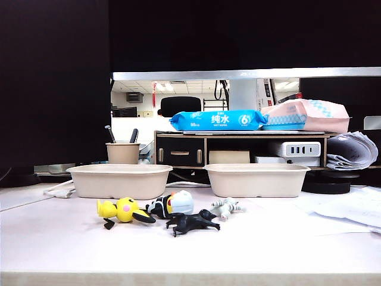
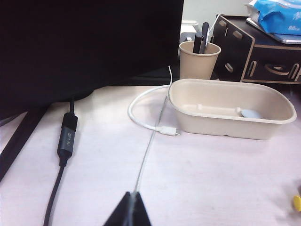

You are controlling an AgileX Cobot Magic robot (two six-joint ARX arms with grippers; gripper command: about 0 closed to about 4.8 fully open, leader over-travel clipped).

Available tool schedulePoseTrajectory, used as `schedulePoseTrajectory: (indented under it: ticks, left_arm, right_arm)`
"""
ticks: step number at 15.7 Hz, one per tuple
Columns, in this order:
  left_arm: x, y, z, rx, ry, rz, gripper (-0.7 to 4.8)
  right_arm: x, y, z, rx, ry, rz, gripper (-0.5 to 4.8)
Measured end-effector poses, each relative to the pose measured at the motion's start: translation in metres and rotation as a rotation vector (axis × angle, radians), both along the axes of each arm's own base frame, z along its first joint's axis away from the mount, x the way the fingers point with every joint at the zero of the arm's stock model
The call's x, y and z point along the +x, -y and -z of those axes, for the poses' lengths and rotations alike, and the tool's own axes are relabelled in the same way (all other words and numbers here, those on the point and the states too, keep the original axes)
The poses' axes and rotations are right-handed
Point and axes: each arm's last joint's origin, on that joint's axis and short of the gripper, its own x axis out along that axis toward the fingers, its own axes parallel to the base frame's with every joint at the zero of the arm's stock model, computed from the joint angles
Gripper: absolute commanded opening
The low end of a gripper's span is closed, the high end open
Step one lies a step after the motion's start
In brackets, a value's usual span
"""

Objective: Put the dolls with similar sizes into the same paper box, while dolls with different sizes go into separate paper boxes.

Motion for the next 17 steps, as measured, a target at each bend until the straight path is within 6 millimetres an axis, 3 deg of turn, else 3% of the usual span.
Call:
schedulePoseTrajectory:
  ticks: [9, 13, 17]
  left_arm:
    - [0.000, 0.002, 0.000, 0.001, -0.004, 0.012, -0.05]
    - [0.004, 0.026, 0.018, 0.036, -0.213, 0.233, -0.05]
    - [-0.005, 0.048, 0.018, 0.060, -0.212, 0.458, -0.05]
  right_arm:
    - [0.000, -0.001, -0.005, 0.019, 0.057, -0.039, -0.05]
    - [-0.001, -0.001, -0.011, 0.228, 0.118, -0.073, -0.05]
    - [-0.004, -0.005, -0.023, 0.429, 0.145, -0.217, -0.05]
